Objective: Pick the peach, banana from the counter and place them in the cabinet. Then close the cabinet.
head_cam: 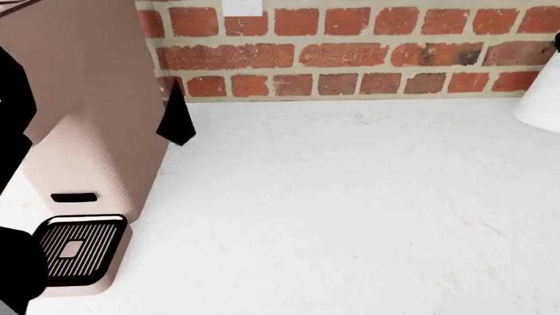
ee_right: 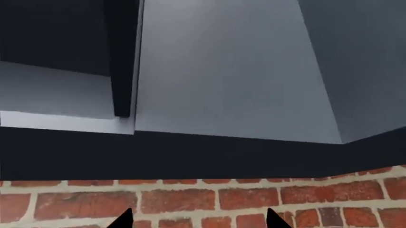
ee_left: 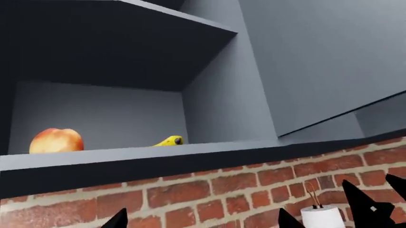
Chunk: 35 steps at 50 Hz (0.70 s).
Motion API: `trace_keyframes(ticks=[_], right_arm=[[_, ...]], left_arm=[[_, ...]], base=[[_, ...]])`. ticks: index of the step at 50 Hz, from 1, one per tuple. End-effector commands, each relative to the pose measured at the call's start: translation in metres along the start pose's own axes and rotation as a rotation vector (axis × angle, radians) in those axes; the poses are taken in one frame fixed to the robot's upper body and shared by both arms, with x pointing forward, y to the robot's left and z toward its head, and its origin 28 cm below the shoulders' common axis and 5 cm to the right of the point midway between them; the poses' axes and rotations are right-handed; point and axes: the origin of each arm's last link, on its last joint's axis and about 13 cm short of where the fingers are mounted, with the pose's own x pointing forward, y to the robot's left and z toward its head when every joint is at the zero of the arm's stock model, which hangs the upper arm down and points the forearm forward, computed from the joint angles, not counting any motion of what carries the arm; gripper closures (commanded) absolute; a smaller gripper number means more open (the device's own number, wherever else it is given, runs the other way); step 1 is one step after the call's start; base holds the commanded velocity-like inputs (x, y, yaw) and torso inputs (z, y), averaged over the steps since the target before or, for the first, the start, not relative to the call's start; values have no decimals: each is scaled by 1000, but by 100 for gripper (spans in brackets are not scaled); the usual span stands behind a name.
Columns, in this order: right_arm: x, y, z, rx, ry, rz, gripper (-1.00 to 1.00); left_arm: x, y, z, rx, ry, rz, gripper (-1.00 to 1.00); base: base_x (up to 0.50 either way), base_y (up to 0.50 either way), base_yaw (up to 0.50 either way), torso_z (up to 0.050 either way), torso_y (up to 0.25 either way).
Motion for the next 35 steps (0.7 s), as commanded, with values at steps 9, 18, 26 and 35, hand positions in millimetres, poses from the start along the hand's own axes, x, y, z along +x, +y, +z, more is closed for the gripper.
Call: trace_keyframes(ticks=[9, 18, 26, 35], right_arm=[[4, -3, 13, -25, -46, -11, -100], [12, -4, 16, -50, -56, -39, -100], [11, -19, 41, -93, -182, -171, -100], [26, -21, 65, -76, -252, -196, -100]], left_arm=[[-34, -12, -23, -78, 18, 61, -100], [-41, -19, -27, -68, 31, 78, -100], [-47, -13, -47, -87, 40, 68, -100], [-52, -10, -56, -95, 47, 77, -100]], base=[[0, 0, 0, 0, 0], [0, 0, 0, 0, 0], [0, 0, 0, 0, 0], [0, 0, 0, 0, 0]])
